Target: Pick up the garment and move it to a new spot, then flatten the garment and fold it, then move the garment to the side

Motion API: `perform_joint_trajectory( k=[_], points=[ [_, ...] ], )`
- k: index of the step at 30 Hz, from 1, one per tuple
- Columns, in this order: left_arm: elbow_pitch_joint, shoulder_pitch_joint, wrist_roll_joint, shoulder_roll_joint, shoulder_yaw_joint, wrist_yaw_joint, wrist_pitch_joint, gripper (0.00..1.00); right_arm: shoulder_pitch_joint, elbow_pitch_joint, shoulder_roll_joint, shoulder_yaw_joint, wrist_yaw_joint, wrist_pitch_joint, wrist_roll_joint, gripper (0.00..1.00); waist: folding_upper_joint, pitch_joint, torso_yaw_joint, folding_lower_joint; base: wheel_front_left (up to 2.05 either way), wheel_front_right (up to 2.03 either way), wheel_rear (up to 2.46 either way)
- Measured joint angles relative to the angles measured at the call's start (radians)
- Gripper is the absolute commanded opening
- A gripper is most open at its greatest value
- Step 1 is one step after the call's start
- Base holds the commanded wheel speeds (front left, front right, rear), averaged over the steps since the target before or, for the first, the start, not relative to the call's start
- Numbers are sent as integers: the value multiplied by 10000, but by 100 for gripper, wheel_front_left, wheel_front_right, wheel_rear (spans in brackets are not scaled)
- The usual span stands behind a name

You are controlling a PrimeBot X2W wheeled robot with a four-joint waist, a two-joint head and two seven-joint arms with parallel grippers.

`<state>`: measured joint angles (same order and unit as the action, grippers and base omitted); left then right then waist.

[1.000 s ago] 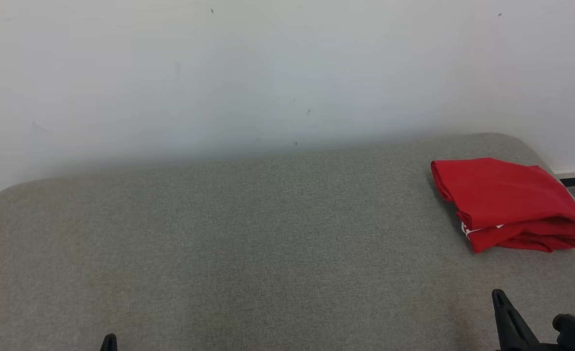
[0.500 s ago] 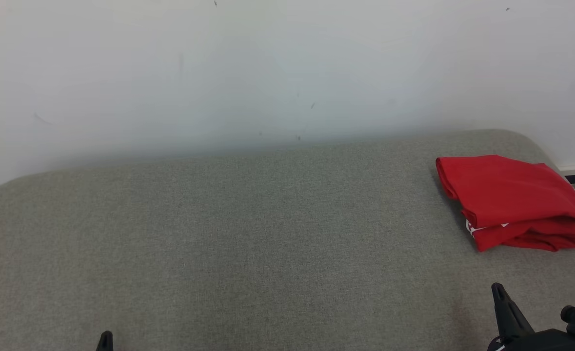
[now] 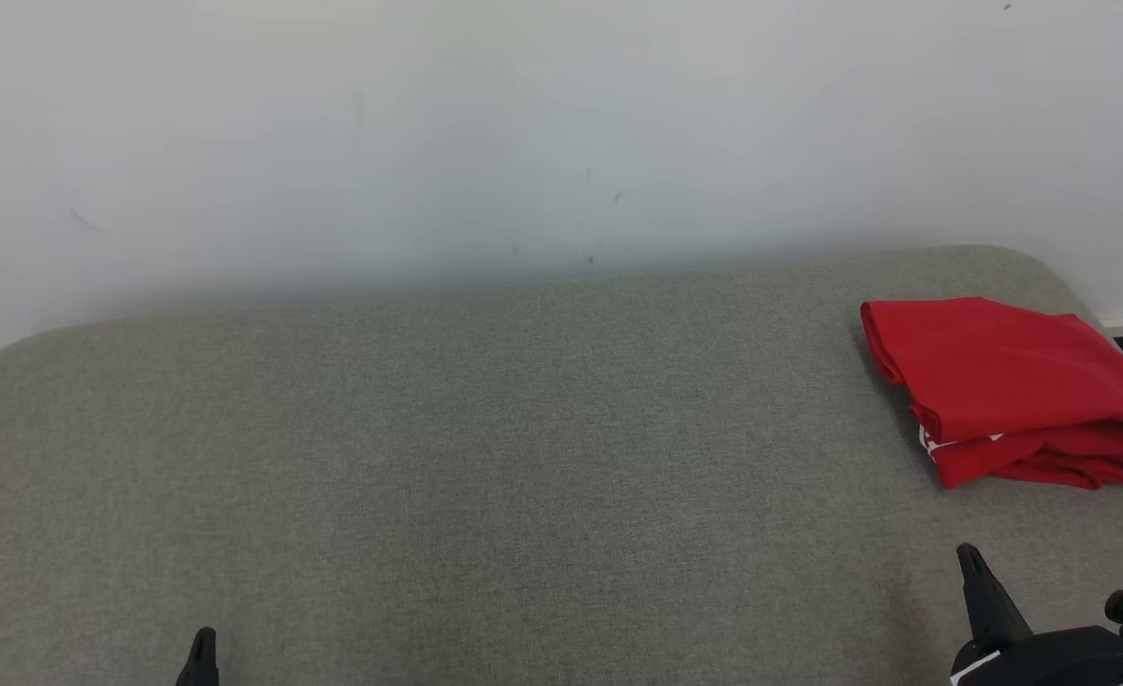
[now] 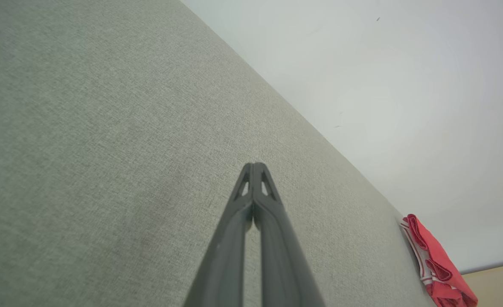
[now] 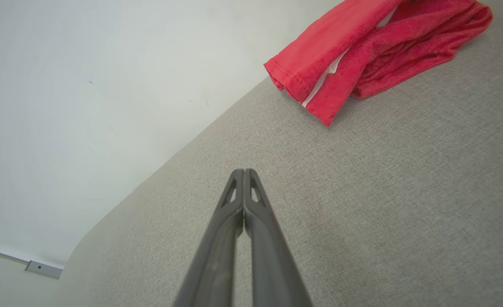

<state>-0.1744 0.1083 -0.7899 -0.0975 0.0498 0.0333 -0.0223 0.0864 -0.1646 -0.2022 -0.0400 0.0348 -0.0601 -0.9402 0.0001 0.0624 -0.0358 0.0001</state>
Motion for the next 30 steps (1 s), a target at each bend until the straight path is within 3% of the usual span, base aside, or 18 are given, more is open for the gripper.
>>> perform_joint_trajectory(
  k=[30],
  points=[
    [-633,-963,-4219,295,-717,-790,717,0,-835,-671,821,901,-788,924,-3427,0,-1,-338,187,-1,0,0,0]
  ],
)
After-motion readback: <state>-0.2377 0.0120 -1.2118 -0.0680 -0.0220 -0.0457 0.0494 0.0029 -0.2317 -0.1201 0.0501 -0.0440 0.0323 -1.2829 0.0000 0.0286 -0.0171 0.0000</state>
